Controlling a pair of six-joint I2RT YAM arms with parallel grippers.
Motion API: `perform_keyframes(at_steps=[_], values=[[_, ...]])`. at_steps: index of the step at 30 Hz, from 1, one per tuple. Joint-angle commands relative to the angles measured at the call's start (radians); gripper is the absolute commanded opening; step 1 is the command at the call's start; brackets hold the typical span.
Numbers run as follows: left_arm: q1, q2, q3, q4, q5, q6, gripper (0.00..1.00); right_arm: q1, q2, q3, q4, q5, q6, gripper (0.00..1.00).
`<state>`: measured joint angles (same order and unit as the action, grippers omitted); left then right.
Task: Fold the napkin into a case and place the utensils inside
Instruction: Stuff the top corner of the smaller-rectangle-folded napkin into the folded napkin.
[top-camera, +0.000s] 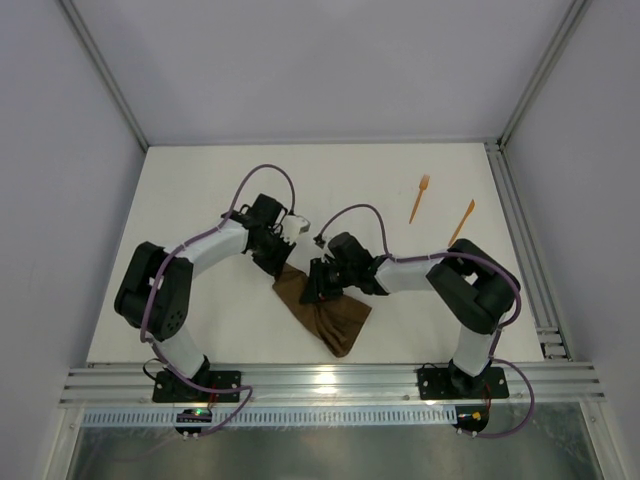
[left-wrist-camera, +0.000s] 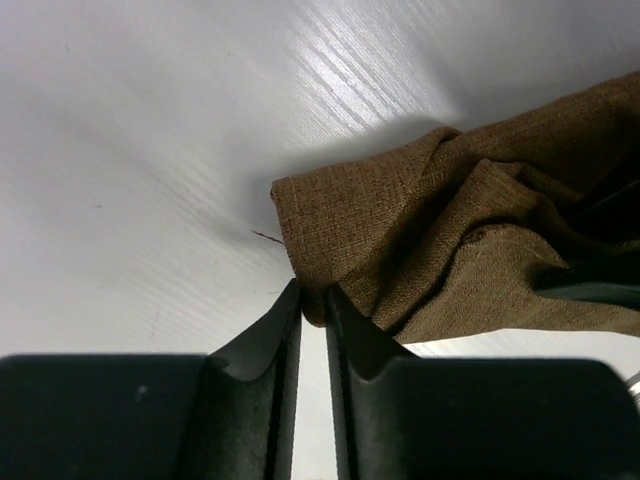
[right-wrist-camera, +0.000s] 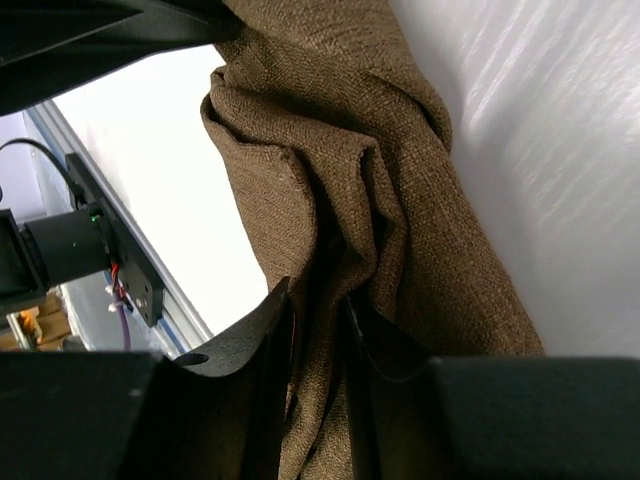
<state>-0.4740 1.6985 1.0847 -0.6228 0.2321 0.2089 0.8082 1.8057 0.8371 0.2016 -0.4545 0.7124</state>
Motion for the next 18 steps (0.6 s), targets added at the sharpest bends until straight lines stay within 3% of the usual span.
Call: perform_keyframes(at_steps=[1, 7, 12, 15, 17, 18], values=[[-0.006, -0.017, 0.0, 0.046, 0.015, -0.013, 0.14, -0.014, -0.045, 0.008, 0.012, 0.095, 0.022, 0.28], [-0.011, -0.007, -0.006, 0.067, 0.024, -0.014, 0.0, -0.024, -0.051, 0.028, -0.002, 0.128, 0.025, 0.21], [-0.011, -0.007, 0.006, 0.072, 0.03, -0.014, 0.0, -0.027, -0.043, 0.065, -0.027, 0.12, 0.01, 0.03], [-0.011, 0.0, 0.011, 0.071, 0.05, -0.014, 0.0, -0.044, -0.033, 0.094, -0.031, 0.09, -0.002, 0.03], [-0.011, 0.004, 0.02, 0.067, 0.07, -0.014, 0.0, -0.067, -0.008, 0.137, -0.06, -0.016, -0.04, 0.03], [-0.011, 0.007, 0.021, 0.067, 0.087, -0.013, 0.0, -0.078, 0.038, 0.207, -0.147, -0.056, -0.062, 0.03]])
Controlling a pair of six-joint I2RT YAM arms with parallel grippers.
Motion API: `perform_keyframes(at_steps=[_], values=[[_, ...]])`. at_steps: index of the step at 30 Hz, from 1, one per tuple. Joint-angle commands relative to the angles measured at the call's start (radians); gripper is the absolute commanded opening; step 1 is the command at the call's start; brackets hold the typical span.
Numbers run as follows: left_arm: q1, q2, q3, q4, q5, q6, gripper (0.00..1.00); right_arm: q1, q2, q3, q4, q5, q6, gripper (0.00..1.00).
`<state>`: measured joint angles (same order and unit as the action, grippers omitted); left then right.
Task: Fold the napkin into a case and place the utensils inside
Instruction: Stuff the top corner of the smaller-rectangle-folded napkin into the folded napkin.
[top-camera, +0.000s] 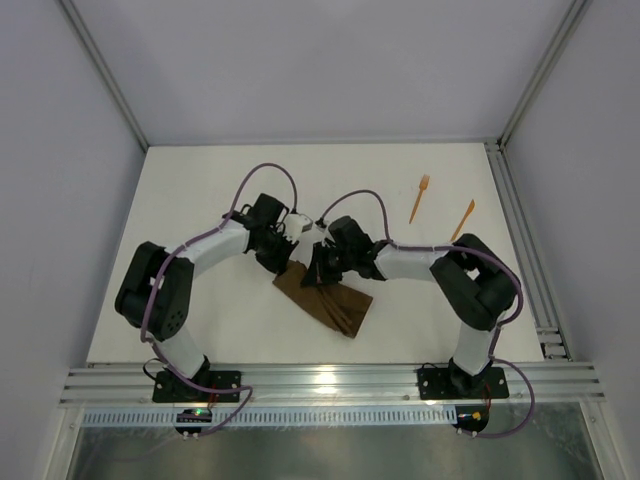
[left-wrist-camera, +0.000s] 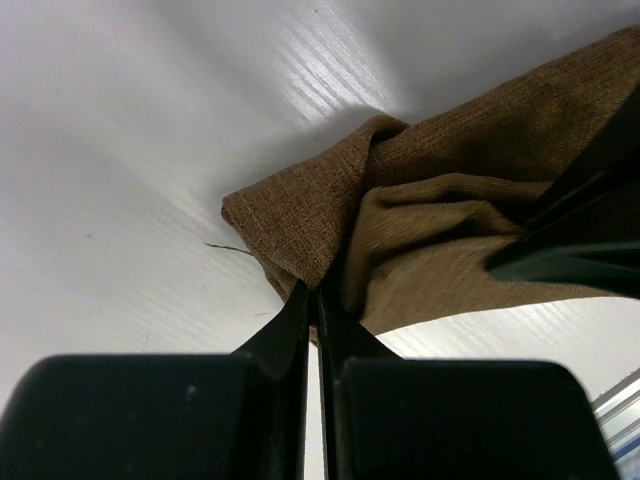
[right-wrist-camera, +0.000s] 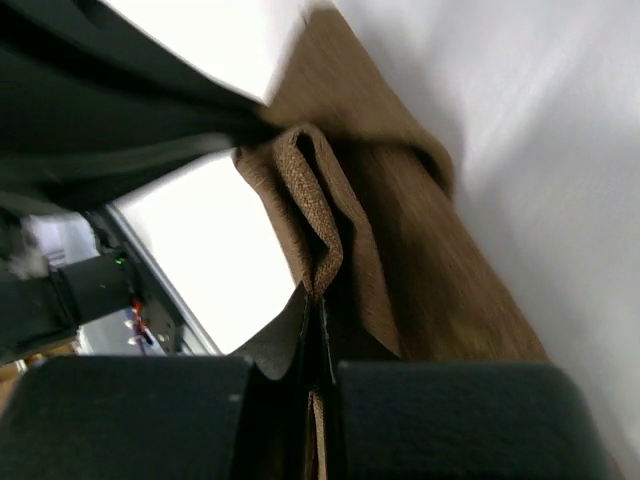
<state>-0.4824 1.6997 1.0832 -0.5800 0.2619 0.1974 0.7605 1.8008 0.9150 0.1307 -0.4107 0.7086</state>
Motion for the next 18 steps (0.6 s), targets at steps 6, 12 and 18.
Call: perform_keyframes(at_steps=[6, 12, 18], values=[[0.01, 0.015, 0.043, 0.011, 0.089, -0.023, 0.0, -0.078, 0.143, 0.228, -0.223, -0.221, -0.144, 0.03], [0.031, 0.026, 0.05, 0.005, 0.121, -0.041, 0.0, -0.081, 0.21, 0.266, -0.243, -0.204, -0.176, 0.03], [0.128, 0.034, 0.067, 0.017, 0.22, -0.098, 0.0, -0.082, 0.219, 0.226, -0.249, -0.157, -0.187, 0.03]])
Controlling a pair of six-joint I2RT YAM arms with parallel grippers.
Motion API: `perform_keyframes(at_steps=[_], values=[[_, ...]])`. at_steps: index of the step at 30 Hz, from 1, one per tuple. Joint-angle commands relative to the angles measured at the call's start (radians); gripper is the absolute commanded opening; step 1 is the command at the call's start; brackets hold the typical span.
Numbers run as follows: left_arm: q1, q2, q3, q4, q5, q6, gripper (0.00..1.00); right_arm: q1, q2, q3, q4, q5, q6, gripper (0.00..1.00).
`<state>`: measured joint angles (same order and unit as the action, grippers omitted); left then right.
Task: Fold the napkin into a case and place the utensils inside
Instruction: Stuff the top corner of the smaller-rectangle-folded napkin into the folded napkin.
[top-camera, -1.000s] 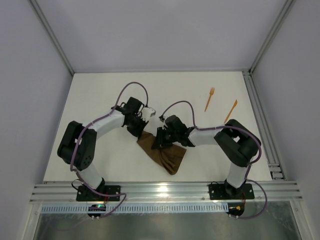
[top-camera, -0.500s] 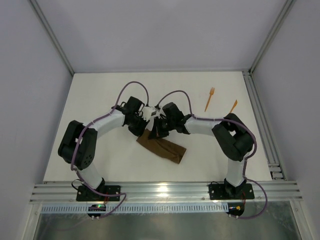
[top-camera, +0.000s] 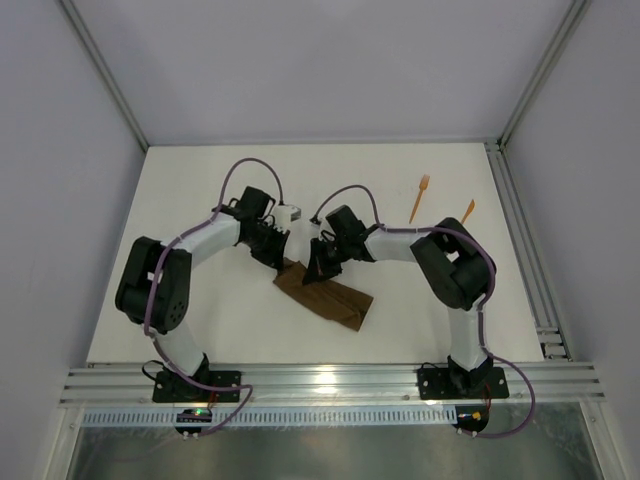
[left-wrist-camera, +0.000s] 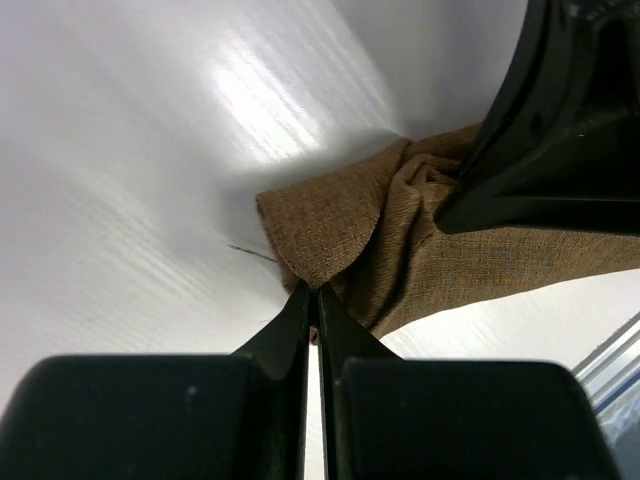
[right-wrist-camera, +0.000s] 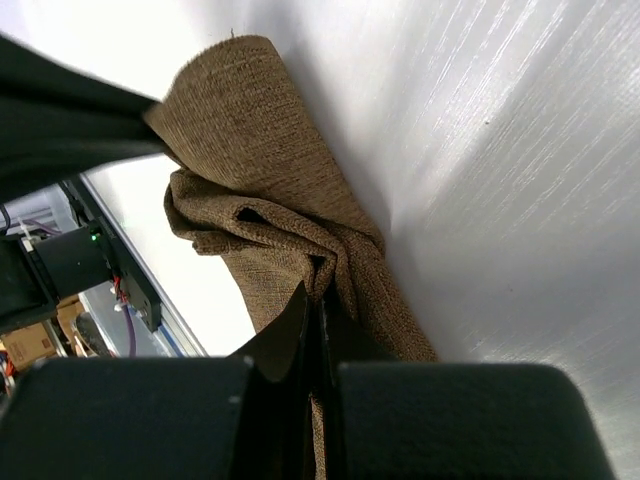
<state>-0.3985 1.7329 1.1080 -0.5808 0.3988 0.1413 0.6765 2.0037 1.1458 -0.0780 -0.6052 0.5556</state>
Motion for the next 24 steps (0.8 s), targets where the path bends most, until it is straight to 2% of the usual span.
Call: perform_keyframes(at_steps=[1, 4, 13, 18, 20, 21, 22, 24], values=[[0.047, -0.001, 0.046, 0.012, 0.1, -0.045, 0.0, 0.003, 0.023, -0.001, -0.039, 0.039, -0.036, 0.03], [0.047, 0.007, 0.043, -0.004, 0.158, -0.04, 0.0, 0.003, 0.044, 0.023, -0.048, 0.058, -0.036, 0.03], [0.047, 0.024, 0.053, -0.013, 0.192, -0.032, 0.0, 0.008, 0.012, 0.074, -0.037, 0.108, -0.022, 0.03], [0.047, 0.022, 0.05, -0.022, 0.173, -0.026, 0.0, -0.002, 0.004, 0.114, -0.075, 0.114, -0.034, 0.15], [0.047, 0.017, 0.05, -0.024, 0.17, -0.026, 0.11, 0.0, 0.009, 0.12, -0.085, 0.12, -0.039, 0.15], [0.047, 0.011, 0.05, -0.024, 0.17, -0.026, 0.14, -0.002, 0.016, 0.12, -0.083, 0.117, -0.042, 0.15], [0.049, -0.005, 0.05, -0.022, 0.182, -0.025, 0.2, -0.002, 0.02, 0.117, -0.083, 0.113, -0.042, 0.13], [0.062, -0.027, 0.058, -0.019, 0.205, -0.022, 0.25, -0.002, 0.027, 0.112, -0.077, 0.111, -0.04, 0.08]])
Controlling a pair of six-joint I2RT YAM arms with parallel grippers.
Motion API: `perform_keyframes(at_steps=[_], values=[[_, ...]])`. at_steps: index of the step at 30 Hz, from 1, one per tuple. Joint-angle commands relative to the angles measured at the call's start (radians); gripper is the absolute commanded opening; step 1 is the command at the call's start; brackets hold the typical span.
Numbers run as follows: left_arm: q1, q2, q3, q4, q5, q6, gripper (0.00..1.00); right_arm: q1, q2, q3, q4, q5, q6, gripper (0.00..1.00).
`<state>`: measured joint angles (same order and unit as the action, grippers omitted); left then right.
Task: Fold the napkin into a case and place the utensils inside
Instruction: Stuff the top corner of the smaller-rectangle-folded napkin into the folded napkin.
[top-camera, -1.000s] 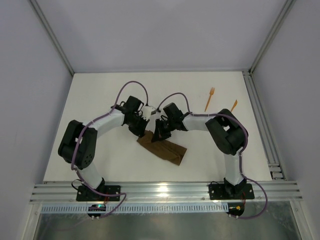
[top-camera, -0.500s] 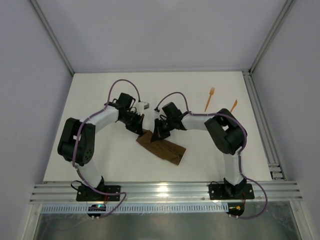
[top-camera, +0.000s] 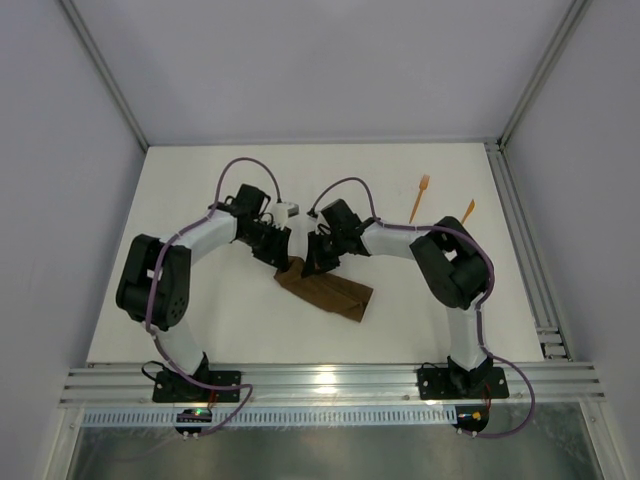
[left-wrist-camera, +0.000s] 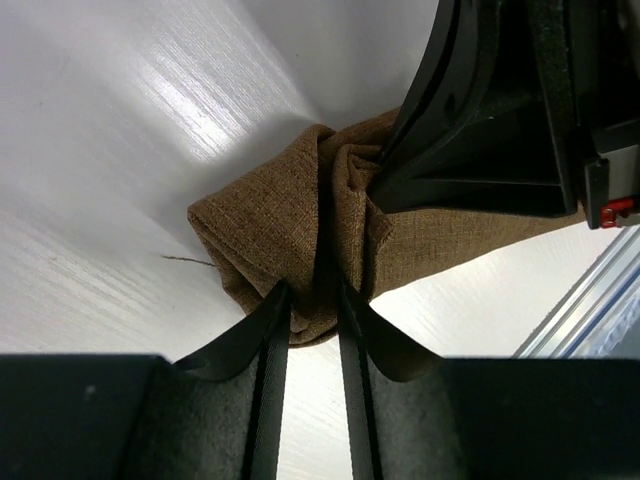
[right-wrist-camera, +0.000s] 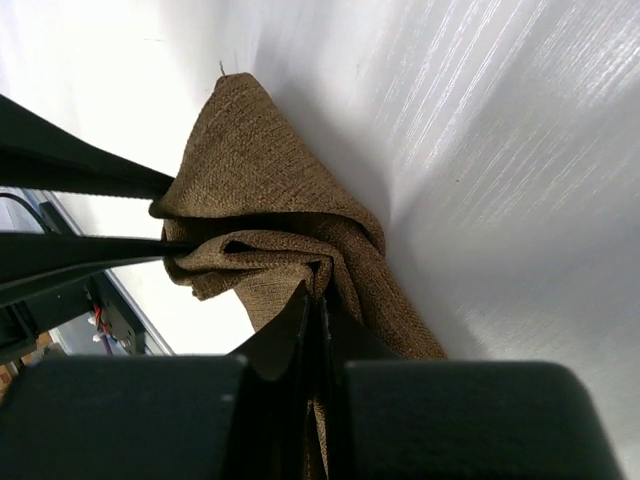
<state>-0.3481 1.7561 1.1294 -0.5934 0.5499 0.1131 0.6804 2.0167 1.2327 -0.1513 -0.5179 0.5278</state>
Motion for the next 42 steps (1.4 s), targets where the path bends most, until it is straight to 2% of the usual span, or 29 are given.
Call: perform_keyframes(at_steps=[1, 6, 11, 17, 19, 20, 21, 24, 25, 27, 34, 42], values=[[0.024, -0.069, 0.04, -0.006, 0.074, 0.007, 0.28, -0.005, 0.016, 0.021, 0.007, 0.024, -0.014, 0.04], [0.027, -0.04, 0.075, -0.052, 0.099, 0.043, 0.38, -0.007, 0.033, 0.017, 0.022, 0.013, -0.009, 0.03], [0.021, 0.022, 0.067, -0.054, 0.113, 0.065, 0.42, -0.007, 0.039, 0.021, 0.03, 0.018, -0.006, 0.03], [-0.005, 0.036, 0.063, -0.028, -0.024, 0.083, 0.42, -0.008, 0.039, 0.025, 0.029, 0.025, -0.014, 0.05], [-0.011, 0.045, 0.063, -0.02, -0.057, 0.082, 0.36, -0.008, 0.034, 0.024, 0.03, 0.022, -0.017, 0.09], [-0.012, 0.045, 0.06, -0.007, -0.068, 0.079, 0.31, -0.007, 0.036, 0.025, 0.027, 0.022, -0.022, 0.12], [-0.017, 0.045, 0.058, 0.001, -0.083, 0.079, 0.19, -0.007, 0.028, 0.028, 0.027, 0.022, -0.026, 0.13], [-0.026, 0.042, 0.046, 0.023, -0.097, 0.077, 0.03, -0.007, -0.002, 0.039, 0.018, 0.044, -0.048, 0.22], [-0.026, 0.04, 0.044, 0.023, -0.094, 0.077, 0.01, -0.008, -0.01, 0.042, 0.013, 0.054, -0.057, 0.28], [-0.026, 0.039, 0.046, 0.02, -0.094, 0.076, 0.0, -0.008, -0.033, 0.059, -0.002, 0.087, -0.089, 0.35], [-0.026, 0.028, 0.029, 0.026, -0.093, 0.068, 0.0, -0.022, -0.093, 0.071, 0.015, 0.165, -0.124, 0.39], [-0.025, 0.043, 0.036, 0.043, -0.08, 0.042, 0.0, -0.022, -0.053, 0.001, 0.263, 0.079, -0.065, 0.44]])
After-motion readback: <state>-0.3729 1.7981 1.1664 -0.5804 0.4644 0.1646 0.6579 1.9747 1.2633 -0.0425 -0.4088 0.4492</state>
